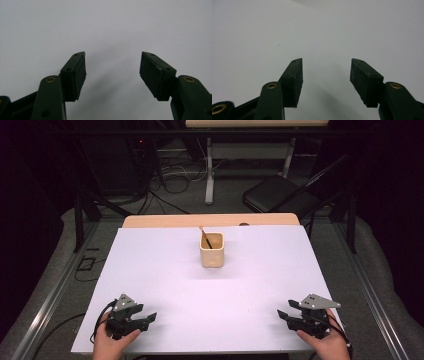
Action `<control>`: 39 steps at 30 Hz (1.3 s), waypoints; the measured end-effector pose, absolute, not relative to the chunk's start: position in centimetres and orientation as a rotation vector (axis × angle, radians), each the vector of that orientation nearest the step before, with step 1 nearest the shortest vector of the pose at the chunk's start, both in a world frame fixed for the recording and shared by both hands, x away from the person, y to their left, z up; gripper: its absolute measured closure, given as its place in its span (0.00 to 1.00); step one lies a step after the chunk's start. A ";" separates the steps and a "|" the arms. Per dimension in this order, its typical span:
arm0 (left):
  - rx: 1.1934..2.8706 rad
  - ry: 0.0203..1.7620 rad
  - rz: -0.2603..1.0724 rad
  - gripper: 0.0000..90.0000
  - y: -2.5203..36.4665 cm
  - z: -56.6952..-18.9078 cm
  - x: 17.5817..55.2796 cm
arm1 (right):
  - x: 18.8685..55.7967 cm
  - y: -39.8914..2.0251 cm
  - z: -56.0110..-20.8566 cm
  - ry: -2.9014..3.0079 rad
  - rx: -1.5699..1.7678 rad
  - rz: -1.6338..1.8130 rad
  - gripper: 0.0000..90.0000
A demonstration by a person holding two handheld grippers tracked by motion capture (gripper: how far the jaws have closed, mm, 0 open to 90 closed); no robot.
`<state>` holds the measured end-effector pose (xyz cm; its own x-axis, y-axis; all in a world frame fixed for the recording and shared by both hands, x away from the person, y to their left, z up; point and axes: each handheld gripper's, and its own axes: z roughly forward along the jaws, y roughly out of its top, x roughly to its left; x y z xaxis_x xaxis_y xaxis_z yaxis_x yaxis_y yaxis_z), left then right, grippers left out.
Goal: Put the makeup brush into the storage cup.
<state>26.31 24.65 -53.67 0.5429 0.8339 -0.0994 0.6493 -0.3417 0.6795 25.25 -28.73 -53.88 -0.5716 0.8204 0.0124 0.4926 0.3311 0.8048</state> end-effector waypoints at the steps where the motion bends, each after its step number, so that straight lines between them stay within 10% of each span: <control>1: 2.101 1.189 0.350 0.42 24.7 -53.7 26.3 | 25.2 -28.8 -53.9 2.205 1.161 1.126 0.48; 39: 2.079 1.203 0.345 0.41 24.7 -54.3 26.2 | 24.7 -28.8 -54.8 2.213 1.157 1.113 0.48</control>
